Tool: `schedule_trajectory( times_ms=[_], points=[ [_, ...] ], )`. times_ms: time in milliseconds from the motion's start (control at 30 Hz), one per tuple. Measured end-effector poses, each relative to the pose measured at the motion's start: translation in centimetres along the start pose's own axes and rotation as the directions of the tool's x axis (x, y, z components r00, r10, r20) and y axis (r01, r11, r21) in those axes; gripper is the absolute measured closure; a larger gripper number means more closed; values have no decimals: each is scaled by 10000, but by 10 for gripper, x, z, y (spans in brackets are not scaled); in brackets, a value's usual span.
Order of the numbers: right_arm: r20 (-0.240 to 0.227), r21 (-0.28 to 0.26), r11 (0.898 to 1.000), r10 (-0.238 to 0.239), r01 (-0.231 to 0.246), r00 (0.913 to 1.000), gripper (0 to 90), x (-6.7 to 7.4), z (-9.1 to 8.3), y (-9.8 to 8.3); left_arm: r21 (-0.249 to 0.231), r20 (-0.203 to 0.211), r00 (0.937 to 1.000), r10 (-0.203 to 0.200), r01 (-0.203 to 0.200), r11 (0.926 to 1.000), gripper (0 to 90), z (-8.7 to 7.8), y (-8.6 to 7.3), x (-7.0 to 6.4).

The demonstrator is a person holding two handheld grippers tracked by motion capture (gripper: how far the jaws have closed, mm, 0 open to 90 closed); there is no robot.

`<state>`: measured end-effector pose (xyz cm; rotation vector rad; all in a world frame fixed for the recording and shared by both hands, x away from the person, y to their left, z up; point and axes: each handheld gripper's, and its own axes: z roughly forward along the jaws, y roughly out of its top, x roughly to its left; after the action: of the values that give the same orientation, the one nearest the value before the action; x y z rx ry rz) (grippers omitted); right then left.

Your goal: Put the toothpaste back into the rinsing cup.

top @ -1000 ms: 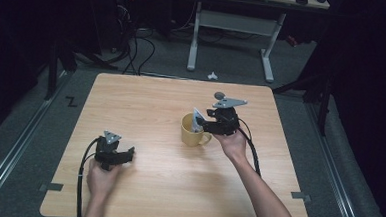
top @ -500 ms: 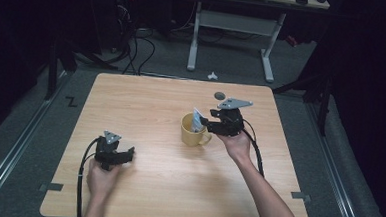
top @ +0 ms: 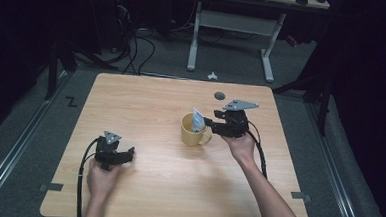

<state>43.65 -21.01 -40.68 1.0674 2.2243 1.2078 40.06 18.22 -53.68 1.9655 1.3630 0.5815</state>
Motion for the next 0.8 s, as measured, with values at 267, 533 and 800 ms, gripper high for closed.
schedule_trajectory(
  times_ms=[267, 533, 800],
  points=[
    [19, -162, 9999, -46, 46, 10000, 469, 0, -6, 1, -1, 1, 10000, 1, -1, 10000, 212, 0, 0, 0],
    [120, -339, 9994, 116, -112, 9999, 474, -5, -14, 0, -6, -1, 10000, -8, 8, 10000, 212, 0, 0, 0],
    [184, -417, 9990, 162, -154, 9997, 479, -7, -17, -2, -10, -5, 10000, -17, 17, 10000, 212, 0, 0, 0]
  ],
)
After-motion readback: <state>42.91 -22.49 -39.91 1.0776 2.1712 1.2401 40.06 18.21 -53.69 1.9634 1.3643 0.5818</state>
